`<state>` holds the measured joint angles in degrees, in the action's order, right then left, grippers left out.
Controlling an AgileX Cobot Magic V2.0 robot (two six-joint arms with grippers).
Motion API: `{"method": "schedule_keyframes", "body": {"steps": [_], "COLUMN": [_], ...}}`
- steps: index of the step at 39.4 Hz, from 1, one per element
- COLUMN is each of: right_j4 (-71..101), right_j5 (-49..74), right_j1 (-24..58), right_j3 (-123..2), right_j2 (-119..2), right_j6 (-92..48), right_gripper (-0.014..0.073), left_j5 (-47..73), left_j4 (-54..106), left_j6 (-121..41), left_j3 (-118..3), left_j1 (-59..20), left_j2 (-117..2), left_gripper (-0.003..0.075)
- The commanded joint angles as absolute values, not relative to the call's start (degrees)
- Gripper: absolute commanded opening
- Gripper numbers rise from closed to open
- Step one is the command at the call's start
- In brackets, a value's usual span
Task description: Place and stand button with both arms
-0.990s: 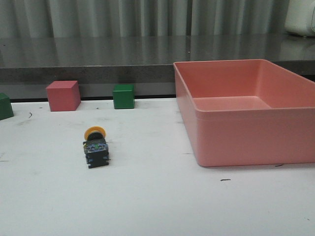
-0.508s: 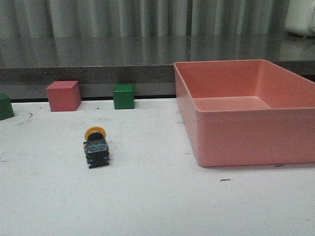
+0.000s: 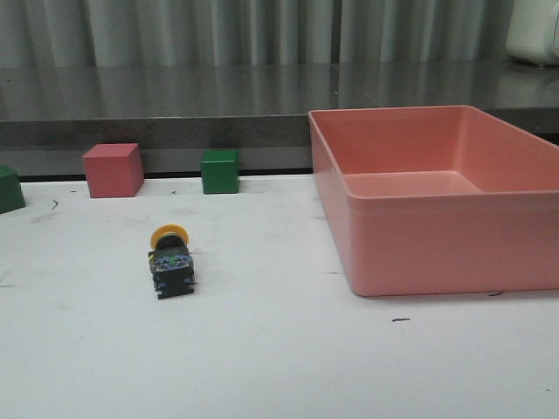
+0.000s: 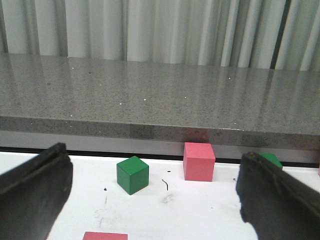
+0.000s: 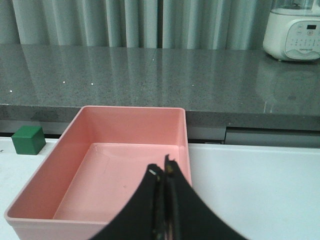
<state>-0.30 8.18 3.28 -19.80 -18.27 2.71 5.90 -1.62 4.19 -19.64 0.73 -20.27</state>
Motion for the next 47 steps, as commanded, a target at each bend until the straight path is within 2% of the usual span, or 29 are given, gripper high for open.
{"method": "schedule_keyframes", "body": {"steps": [1, 10, 17, 23, 30, 39, 47], "right_j4": [-1.2, -1.2, -1.2, -1.2, -1.2, -1.2, -1.2], "right_j5": [2.9, 2.9, 2.9, 2.9, 2.9, 2.9, 3.0], "right_j1": [3.4, 3.4, 3.4, 3.4, 3.4, 3.4, 3.4], "right_j3": [-21.1, -21.1, -21.1, -21.1, -21.1, -21.1, -21.1], "right_j2": [-18.5, -18.5, -18.5, -18.5, -18.5, -18.5, -18.5], "right_j6": [2.1, 2.1, 2.1, 2.1, 2.1, 2.1, 2.1], "right_gripper": [-0.0062, -0.0062, -0.0062, -0.0062, -0.0062, -0.0062, -0.0062], "left_j5": [1.3, 0.0, 3.1, 3.8, 5.8, 18.3, 30.6], "left_j4": [-1.7, 1.8, 1.8, 1.8, 1.7, 1.9, 6.8], "left_j6": [4.3, 4.4, 4.2, 4.0, 4.0, 4.0, 4.0], "left_j3": [-21.7, -22.0, -27.2, -32.8, -38.1, -48.5, -58.9], "left_j1": [0.4, 0.4, -0.6, -6.3, -16.6, -26.6, -28.2], "left_j2": [-21.0, -21.7, -29.3, -38.5, -49.7, -65.3, -78.6], "left_gripper": [0.0640, 0.0640, 0.0640, 0.0640, 0.0640, 0.0640, 0.0640]}}
